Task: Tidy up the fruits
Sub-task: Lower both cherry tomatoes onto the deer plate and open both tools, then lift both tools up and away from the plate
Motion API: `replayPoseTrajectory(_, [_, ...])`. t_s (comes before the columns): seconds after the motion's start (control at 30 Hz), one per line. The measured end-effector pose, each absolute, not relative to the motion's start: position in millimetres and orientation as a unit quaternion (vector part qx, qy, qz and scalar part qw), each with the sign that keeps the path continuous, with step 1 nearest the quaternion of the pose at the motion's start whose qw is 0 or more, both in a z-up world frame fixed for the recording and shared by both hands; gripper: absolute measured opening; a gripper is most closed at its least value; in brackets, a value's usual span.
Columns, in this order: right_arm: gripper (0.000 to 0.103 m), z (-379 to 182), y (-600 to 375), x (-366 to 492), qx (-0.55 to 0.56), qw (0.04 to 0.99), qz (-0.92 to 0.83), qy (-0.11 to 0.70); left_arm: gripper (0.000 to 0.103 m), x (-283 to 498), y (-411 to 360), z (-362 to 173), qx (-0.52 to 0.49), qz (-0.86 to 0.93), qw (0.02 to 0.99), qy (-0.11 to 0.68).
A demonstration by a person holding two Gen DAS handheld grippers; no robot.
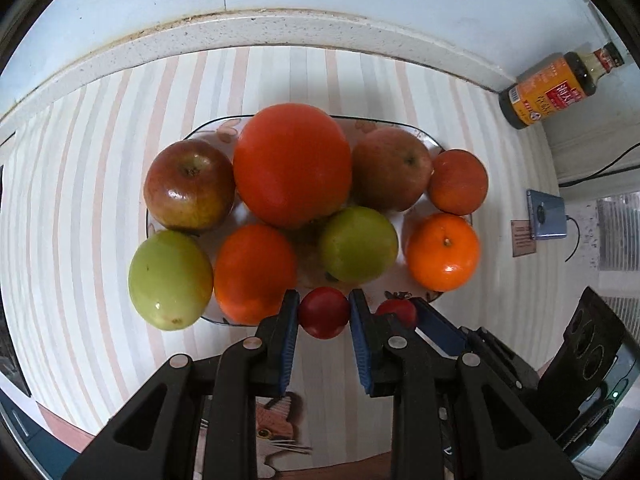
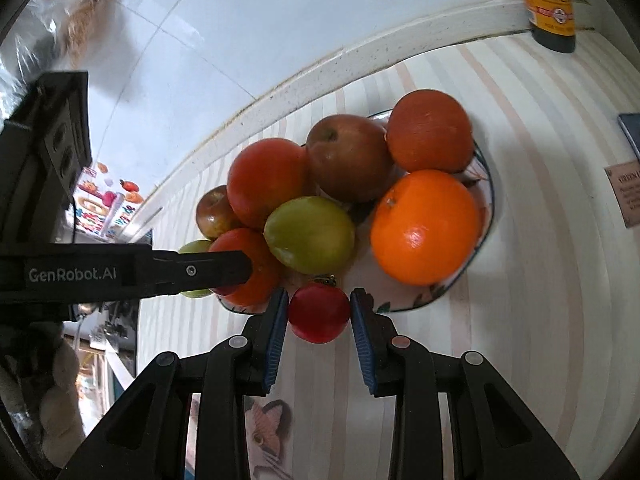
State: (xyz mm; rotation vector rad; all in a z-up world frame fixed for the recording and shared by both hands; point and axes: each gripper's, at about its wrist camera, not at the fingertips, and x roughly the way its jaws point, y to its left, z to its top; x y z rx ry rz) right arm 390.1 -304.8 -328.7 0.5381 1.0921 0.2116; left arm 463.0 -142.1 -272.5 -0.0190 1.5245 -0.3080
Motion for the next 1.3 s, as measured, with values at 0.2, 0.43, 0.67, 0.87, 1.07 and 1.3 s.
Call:
replayPoseTrajectory(0.2, [0.035, -339, -305, 399, 0.246, 0.813, 0.093, 0.520, 0.023, 464, -152, -285, -0.001, -0.139, 0.703, 0.697])
replayPoseTrajectory(0.43, [0.070, -330, -306, 396, 0.257, 0.814, 0.089, 0.513, 0.026, 464, -154, -282, -0.001, -0.127, 0.704, 0.699])
replayPoseTrajectory(0.67, [0.093, -303, -312, 380, 0.217, 0.821, 0.037, 0.527, 0.081, 457, -153, -254, 0.009, -0.126, 0.735, 0.666])
replayPoseTrajectory(0.87, [0.096, -277, -320, 370, 0.146, 0.825, -0.024, 0.545, 0.098, 438, -134, -226, 0.044, -0.088, 0.777, 0.622])
replayPoseTrajectory(1.07, [0.098, -248, -322, 360, 0.107, 0.834, -0.039, 0.539, 0.098, 416, -114, -216, 0.054, -0.055, 0.800, 0.595])
replayPoseTrajectory(1.3, [0.098, -218, -306, 345, 0.089, 0.846, -0.035, 0.524, 0.098, 389, -95, -196, 0.026, -0.044, 0.814, 0.579])
